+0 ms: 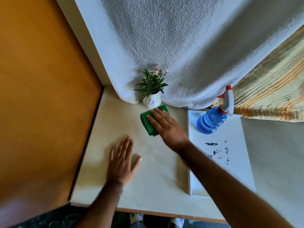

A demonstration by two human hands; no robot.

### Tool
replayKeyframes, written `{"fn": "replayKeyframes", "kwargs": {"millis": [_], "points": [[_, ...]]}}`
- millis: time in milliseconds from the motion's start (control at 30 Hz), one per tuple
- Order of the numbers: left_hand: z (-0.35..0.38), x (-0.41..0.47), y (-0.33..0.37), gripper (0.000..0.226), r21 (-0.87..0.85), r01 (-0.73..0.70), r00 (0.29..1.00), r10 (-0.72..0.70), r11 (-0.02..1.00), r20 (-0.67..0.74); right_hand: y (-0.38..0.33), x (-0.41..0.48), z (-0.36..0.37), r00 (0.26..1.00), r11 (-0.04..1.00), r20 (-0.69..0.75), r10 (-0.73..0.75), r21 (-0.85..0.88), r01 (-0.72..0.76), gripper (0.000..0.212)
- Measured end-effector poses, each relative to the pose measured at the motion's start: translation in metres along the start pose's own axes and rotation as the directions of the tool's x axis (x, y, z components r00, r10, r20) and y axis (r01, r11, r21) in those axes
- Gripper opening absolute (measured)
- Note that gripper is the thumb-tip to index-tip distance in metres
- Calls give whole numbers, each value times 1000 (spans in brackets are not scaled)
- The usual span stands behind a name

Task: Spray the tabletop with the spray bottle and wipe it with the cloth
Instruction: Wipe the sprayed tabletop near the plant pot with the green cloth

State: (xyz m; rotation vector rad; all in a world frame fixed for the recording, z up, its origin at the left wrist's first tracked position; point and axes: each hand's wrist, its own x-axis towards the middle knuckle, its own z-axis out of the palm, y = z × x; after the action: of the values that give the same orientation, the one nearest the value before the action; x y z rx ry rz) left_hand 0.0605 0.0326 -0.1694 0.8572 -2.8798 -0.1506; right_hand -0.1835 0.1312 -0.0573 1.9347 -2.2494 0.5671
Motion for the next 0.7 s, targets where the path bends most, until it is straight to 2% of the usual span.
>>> {"fn": "replayKeyframes", "kwargs": {"millis": [167,233,367,500,633,700], "points": [[-1,0,-2,85,18,3,1000,-4,1000,21,11,45,24,970,965,56,-237,-106,241,43],[-1,2,-2,85,21,6,1000,-7,1000,30,18,55,28,956,949,69,-284,-124,290,41],[-1,3,-2,85,21,11,999,-12,1000,47,33,69,33,951,946,83,-298,-108,306,38],[-3,3,-2,85,29,16,997,-18,999,79,44,62,38,942,953,150,-299,9,302,40],[-4,4,-2,85,29,20,996,-23,999,88,40,47,48,941,967,237,-244,130,218,36],[-4,4,-2,85,29,20,996,-22,999,87,35,44,50,946,973,248,-207,149,174,42]]}}
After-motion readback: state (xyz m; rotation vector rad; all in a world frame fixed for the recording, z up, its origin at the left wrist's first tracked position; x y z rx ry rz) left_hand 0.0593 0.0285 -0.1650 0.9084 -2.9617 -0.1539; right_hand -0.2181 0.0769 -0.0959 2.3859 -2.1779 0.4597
